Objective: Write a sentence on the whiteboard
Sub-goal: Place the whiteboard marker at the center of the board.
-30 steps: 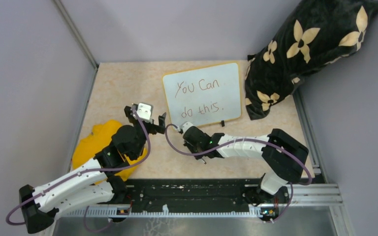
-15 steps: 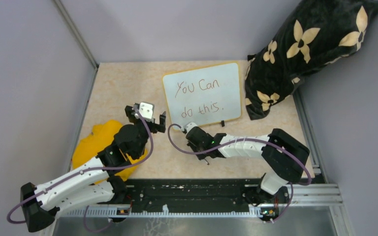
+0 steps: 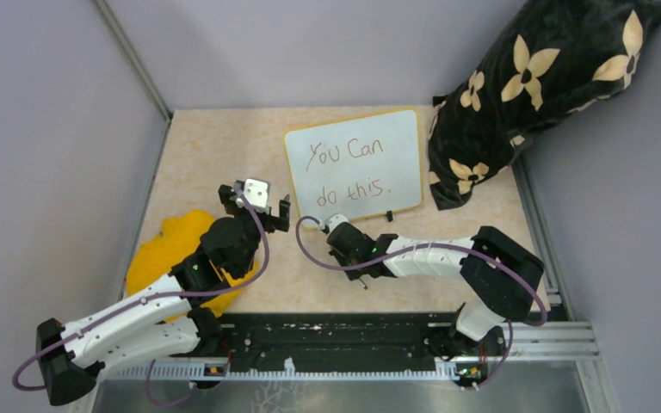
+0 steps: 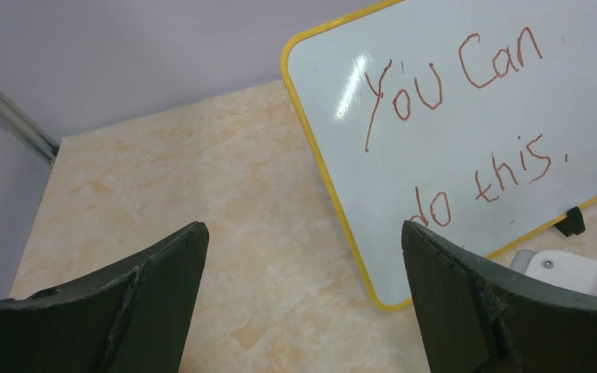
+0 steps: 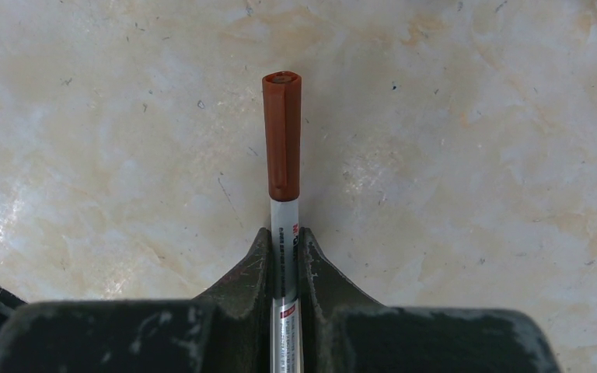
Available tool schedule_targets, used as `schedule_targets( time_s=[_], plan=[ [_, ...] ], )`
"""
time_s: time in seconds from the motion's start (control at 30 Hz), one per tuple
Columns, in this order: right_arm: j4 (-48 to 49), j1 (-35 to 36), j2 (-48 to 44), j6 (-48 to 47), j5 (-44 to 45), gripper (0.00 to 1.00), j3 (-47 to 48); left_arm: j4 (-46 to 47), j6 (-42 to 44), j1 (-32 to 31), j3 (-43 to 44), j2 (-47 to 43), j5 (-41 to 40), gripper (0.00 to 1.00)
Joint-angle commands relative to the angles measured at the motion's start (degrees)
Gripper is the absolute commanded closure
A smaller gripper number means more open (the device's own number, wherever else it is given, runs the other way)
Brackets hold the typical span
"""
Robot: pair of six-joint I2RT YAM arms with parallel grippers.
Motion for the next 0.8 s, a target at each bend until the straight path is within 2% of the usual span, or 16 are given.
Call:
schedule_targets(
  time_s=[0.0, 0.23, 0.77],
  plan=[
    [-1.13, -0.5, -2.5, 0.82, 2.61, 0.93, -1.04, 1.75, 0.94, -0.06, -0.57, -0.01, -0.97, 0.01],
    [-0.86, -0.51, -2.25, 1.64, 2.93, 0.87, -1.51, 1.67, 1.02, -0.06, -0.49, 0.13, -0.74, 0.01],
    [-0.44, -0.51, -1.62, 1.75, 2.85, 0.8, -1.77, 1.63, 0.97, -0.04, -0.49, 0.38, -0.41, 0.01]
  ],
)
